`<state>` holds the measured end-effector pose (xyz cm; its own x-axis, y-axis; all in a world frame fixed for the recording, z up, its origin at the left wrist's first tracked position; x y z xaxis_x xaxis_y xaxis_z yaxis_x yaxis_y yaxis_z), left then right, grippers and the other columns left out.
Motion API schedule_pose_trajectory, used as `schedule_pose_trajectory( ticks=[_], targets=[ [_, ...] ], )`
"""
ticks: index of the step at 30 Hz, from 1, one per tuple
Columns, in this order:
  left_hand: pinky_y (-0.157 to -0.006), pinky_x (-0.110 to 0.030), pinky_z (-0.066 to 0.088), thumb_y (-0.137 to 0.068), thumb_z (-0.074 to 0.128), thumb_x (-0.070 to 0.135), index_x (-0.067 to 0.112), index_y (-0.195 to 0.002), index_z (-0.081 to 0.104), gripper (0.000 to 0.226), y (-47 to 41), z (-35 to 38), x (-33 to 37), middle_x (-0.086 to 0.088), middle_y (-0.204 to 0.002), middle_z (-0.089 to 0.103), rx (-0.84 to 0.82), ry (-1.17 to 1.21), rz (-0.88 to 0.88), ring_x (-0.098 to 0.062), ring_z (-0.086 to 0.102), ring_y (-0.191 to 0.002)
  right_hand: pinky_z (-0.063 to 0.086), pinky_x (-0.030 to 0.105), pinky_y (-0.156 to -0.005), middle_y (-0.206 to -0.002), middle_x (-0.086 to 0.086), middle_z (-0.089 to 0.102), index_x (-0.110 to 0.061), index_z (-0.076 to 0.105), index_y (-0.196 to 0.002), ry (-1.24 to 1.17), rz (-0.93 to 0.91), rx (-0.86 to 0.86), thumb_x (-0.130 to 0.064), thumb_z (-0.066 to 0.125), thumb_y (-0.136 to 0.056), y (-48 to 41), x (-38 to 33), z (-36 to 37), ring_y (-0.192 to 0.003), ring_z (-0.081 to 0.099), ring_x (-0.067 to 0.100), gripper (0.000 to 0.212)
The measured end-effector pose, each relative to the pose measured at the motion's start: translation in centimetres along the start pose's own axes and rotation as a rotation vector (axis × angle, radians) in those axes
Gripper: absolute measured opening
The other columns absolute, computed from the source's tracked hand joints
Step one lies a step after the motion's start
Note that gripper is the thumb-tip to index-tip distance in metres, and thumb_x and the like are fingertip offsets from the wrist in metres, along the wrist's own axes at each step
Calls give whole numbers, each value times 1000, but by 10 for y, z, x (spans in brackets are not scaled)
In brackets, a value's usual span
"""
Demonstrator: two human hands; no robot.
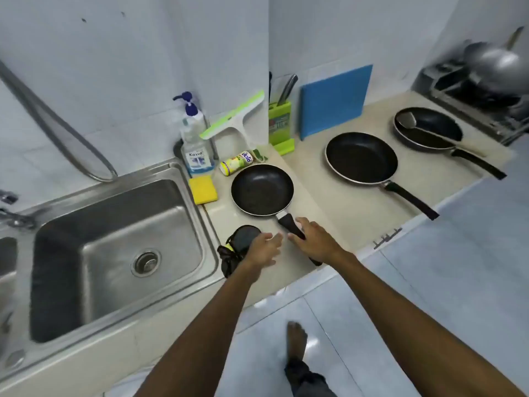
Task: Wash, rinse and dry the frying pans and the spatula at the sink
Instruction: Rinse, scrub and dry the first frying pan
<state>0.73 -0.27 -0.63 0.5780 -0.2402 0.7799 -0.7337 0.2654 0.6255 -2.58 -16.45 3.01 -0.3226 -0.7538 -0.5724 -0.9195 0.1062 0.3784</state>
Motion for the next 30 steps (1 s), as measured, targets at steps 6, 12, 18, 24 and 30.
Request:
schedule_pose_trajectory(
  ticks=[6, 12, 18, 24, 30],
  targets=[
    [-79, -41, 60, -106, 55, 37, 13, -110, 65, 26, -24, 51, 9, -11, -112, 68, 146, 26, -88, -26, 66, -102, 47, 15, -57, -112, 4, 67, -27, 41, -145, -339, 82, -124, -44, 47, -104, -16, 26, 7, -76, 64, 11, 44],
    [-85, -46, 60, -106, 55, 27, 16, -86, 68, 26, -30, 58, 10, -11, -84, 67, 243, 133, -123, -23, 63, -76, 57, 31, -53, -88, 12, 72, -32, 41, -142, -529, 108, -232, -35, 53, -101, -33, 30, 8, -59, 69, 23, 43],
    [-75, -37, 56, -105, 58, 31, 9, -87, 68, 29, -34, 64, 13, -15, -76, 63, 226, 261, -136, -21, 59, -58, 51, 32, -46, -78, 12, 69, -51, 28, -149, -570, 90, -252, -25, 51, -99, -41, 40, 12, -51, 61, 22, 61],
    [-88, -41, 59, -104, 60, 26, 4, -114, 71, 27, -26, 74, 14, -17, -103, 73, 178, 385, -156, -29, 68, -92, 59, 35, -88, -142, -1, 59, -37, 31, -157, -505, 61, -62, -26, 54, -101, -36, 43, 16, -114, 64, 23, 61],
    [-90, -37, 60, -104, 60, 29, 5, -121, 70, 31, -4, 75, 14, -14, -117, 75, 187, 408, -129, -28, 71, -108, 46, 30, -105, -149, 2, 53, -30, 31, -157, -442, 20, -18, -23, 56, -102, -21, 39, 17, -132, 55, 25, 61]
  ],
)
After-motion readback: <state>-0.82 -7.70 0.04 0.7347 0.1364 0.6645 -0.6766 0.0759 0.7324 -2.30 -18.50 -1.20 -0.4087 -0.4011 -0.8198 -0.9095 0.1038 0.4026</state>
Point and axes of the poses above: each hand's wrist, its own y-axis away from the middle knuckle, its own z-axis out of the palm, x = y × z, the point moved 1 cm from there along -y, towards the middle knuckle
